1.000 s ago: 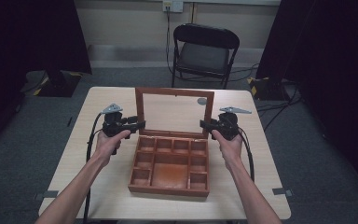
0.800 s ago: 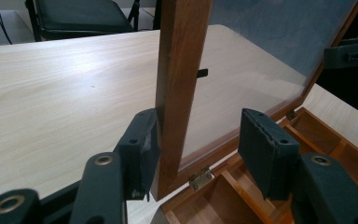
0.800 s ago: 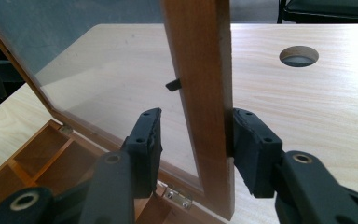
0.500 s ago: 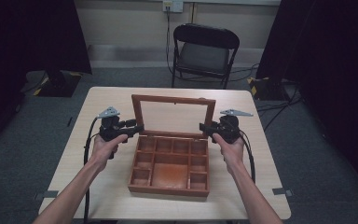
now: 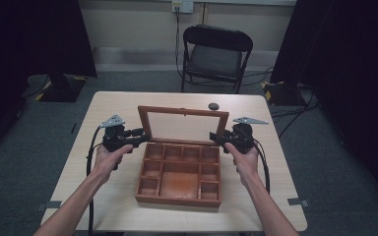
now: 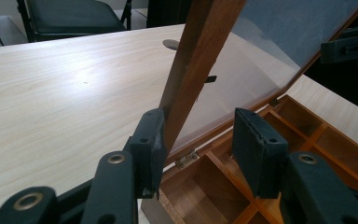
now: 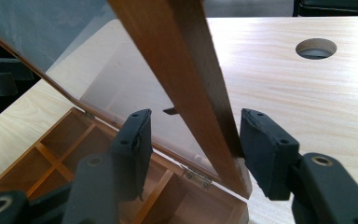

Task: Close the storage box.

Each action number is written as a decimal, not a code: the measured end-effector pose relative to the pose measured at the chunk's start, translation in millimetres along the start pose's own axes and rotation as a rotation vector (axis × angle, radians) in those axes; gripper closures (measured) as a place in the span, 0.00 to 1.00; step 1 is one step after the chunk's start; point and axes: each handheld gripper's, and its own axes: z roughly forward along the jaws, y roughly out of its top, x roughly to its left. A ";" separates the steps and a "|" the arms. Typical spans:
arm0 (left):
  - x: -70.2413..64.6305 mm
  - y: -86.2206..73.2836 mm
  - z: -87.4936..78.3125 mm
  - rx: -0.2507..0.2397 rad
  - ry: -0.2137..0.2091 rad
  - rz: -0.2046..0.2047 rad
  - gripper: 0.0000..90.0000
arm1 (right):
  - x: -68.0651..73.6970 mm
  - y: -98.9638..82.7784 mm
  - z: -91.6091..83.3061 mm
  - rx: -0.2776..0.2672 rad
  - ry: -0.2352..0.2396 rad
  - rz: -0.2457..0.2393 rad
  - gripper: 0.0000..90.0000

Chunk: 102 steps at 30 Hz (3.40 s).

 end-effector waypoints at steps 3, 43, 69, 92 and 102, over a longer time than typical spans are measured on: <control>-1.1 -0.2 -0.9 0.003 -0.001 -0.001 0.60 | 1.3 -0.9 -1.4 0.001 0.001 -0.003 0.49; -14.8 0.0 -6.2 0.059 -0.003 0.057 0.54 | 8.9 -16.4 -24.4 0.055 0.047 -0.016 0.36; -16.6 -5.6 -14.3 0.070 0.009 0.062 0.49 | 14.7 -11.7 -8.6 0.114 0.022 -0.027 0.42; -21.2 -7.4 -9.8 0.096 -0.006 0.040 0.27 | -0.7 -25.3 -19.0 0.141 0.052 0.011 0.33; -20.0 -6.6 -13.4 0.079 -0.014 0.016 0.26 | -9.7 -27.7 -36.3 0.133 0.005 0.029 0.38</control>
